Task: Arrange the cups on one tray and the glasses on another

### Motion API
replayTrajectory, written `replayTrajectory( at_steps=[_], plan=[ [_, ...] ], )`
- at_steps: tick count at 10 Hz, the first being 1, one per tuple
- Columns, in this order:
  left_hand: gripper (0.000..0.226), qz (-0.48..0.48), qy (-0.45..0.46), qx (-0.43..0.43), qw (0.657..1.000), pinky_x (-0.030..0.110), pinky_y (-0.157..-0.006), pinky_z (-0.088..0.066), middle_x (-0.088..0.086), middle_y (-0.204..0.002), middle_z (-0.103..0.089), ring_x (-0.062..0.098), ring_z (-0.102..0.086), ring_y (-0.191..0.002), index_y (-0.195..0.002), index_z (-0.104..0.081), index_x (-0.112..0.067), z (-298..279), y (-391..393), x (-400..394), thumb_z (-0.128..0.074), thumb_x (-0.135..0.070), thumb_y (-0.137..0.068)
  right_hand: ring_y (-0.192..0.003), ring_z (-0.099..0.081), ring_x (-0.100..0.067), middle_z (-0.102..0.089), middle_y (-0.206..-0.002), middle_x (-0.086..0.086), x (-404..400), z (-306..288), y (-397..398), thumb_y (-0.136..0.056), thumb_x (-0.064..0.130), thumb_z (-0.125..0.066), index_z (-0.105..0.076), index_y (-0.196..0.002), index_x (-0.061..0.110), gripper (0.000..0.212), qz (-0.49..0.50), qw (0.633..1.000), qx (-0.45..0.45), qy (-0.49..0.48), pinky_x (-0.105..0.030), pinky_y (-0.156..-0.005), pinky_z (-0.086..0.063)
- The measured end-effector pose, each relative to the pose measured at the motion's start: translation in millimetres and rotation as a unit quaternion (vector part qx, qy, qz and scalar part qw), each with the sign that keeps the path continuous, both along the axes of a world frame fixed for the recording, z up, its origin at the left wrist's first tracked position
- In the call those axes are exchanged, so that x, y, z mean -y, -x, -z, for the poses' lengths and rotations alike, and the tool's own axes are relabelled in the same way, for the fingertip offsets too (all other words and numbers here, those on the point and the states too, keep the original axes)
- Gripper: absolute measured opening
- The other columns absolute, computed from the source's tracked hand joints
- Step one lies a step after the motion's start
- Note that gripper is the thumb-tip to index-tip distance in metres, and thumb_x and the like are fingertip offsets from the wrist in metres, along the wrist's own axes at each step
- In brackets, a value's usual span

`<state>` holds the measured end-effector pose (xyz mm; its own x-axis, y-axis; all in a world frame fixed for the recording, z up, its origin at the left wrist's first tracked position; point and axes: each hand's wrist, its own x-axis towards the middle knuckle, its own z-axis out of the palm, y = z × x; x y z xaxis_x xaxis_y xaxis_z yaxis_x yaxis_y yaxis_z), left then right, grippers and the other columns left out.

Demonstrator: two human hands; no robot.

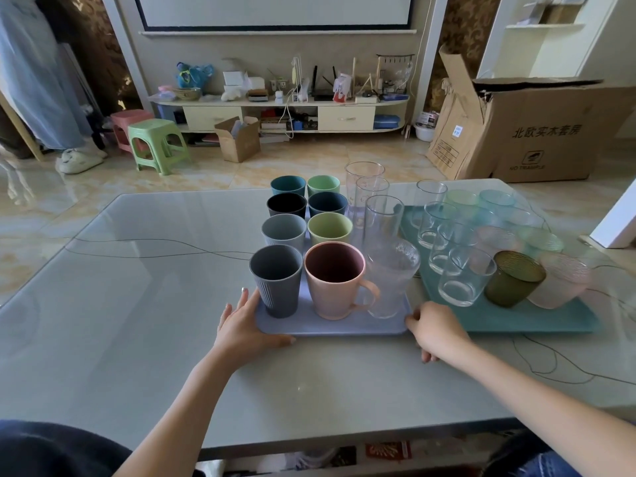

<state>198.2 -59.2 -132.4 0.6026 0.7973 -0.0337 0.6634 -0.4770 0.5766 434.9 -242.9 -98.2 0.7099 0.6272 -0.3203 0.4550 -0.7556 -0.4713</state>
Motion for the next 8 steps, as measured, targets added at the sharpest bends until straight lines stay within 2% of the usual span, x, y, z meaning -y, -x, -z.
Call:
replayTrajectory(
  at_steps=[2, 3, 4, 5, 6, 7, 8],
  plan=[
    [0.103, -0.004, -0.025, -0.047, 0.999, 0.053, -0.115, 0.008, -0.014, -0.15, -0.034, 0.008, 0.002, -0.146, -0.145, -0.011, -0.038, -6.8, -20.9, 7.1, -0.072, -0.06, -0.065, -0.027, -0.049, -0.018, -0.052, -0.034, -0.008, 5.0, 2.8, -18.1, -0.091, 0.017, -0.043, -0.054, -0.075, 0.003, 0.024, 0.021, 1.0, 0.004, -0.007, -0.021, -0.048, -0.042],
    [0.103, -0.005, -0.024, -0.055, 0.998, 0.058, -0.113, 0.011, -0.015, -0.151, -0.031, 0.007, 0.003, -0.146, -0.145, -0.007, -0.041, -7.3, -27.6, 7.0, -0.069, -0.064, -0.066, -0.026, -0.048, -0.017, -0.053, -0.035, -0.008, 8.7, 4.4, -23.2, -0.092, 0.018, -0.042, -0.055, -0.077, 0.001, 0.026, 0.027, 0.999, -0.005, -0.017, -0.023, -0.051, -0.043],
    [0.104, -0.008, -0.025, -0.059, 0.998, 0.06, -0.111, 0.014, -0.015, -0.153, -0.026, 0.007, 0.003, -0.146, -0.145, -0.006, -0.042, -9.7, -30.5, 8.7, -0.069, -0.063, -0.066, -0.029, -0.051, -0.019, -0.064, -0.054, -0.019, 10.2, 4.4, -24.3, -0.093, 0.018, -0.04, -0.057, -0.085, -0.002, 0.027, 0.027, 0.999, -0.009, -0.02, -0.024, -0.05, -0.044],
    [0.11, 0.0, -0.024, -0.063, 0.998, 0.06, -0.11, 0.016, -0.016, -0.154, -0.024, 0.006, 0.003, -0.146, -0.145, -0.004, -0.043, -10.4, -30.7, 7.9, -0.067, -0.07, -0.059, -0.032, -0.054, -0.02, -0.069, -0.067, -0.021, 10.4, 4.3, -23.1, -0.094, 0.019, -0.037, -0.057, -0.086, 0.0, 0.029, 0.015, 1.0, 0.007, -0.014, -0.027, -0.057, -0.051],
    [0.111, -0.001, -0.005, -0.068, 0.998, 0.059, -0.11, 0.018, -0.015, -0.154, -0.024, 0.006, 0.004, -0.146, -0.145, -0.003, -0.043, -9.4, -30.5, 5.7, -0.058, -0.074, -0.053, -0.032, -0.056, -0.018, -0.069, -0.071, -0.018, 12.3, 2.6, -21.9, -0.097, 0.024, -0.035, -0.057, -0.09, 0.002, 0.032, -0.006, 1.0, 0.026, 0.002, -0.029, -0.064, -0.054],
    [0.115, 0.007, -0.012, -0.079, 0.997, 0.06, -0.11, 0.015, -0.018, -0.154, -0.021, 0.005, 0.004, -0.146, -0.145, 0.0, -0.044, -3.3, -28.9, 3.6, -0.061, -0.077, -0.053, -0.035, -0.057, -0.017, -0.069, -0.074, -0.015, 16.4, -1.1, -17.7, -0.098, 0.028, -0.035, -0.056, -0.09, 0.005, 0.032, -0.025, 0.999, 0.023, 0.015, -0.026, -0.057, -0.052],
    [0.117, 0.04, -0.009, -0.11, 0.993, 0.054, -0.116, 0.005, -0.01, -0.159, -0.009, 0.012, 0.009, -0.146, -0.149, 0.006, -0.031, -6.9, -26.9, -1.2, -0.069, -0.064, -0.066, -0.036, -0.055, -0.015, -0.061, -0.059, -0.005, 23.8, -11.8, -11.6, -0.097, 0.026, -0.039, -0.053, -0.076, 0.01, 0.03, -0.038, 0.999, -0.027, -0.005, -0.017, -0.035, -0.034]
  ],
)
